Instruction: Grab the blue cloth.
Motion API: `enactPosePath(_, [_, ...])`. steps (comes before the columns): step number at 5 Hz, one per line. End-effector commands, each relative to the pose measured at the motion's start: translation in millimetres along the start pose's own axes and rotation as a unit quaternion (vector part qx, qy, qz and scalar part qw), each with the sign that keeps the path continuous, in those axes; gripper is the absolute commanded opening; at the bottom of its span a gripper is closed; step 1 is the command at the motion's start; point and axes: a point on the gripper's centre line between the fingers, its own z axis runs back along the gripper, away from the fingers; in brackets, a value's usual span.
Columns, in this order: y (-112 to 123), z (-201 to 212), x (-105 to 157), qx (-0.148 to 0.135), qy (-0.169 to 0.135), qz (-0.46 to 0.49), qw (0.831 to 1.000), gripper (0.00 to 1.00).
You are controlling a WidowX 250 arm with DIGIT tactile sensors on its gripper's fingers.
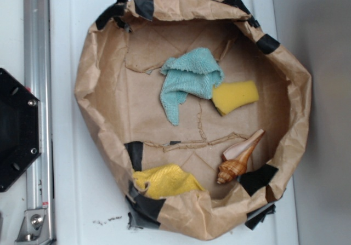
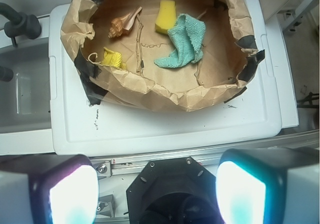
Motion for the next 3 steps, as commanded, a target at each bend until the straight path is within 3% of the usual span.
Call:
enactPosePath(1, [0,0,0,0.0,0.0,0.0,1.0,1.0])
enactPosePath(2, [26,-14,50,-0.016,0.018,-0.048,0.999,1.0])
enactPosePath(3, [33,-49,97,0.007,0.02,-0.062,0.998,1.0])
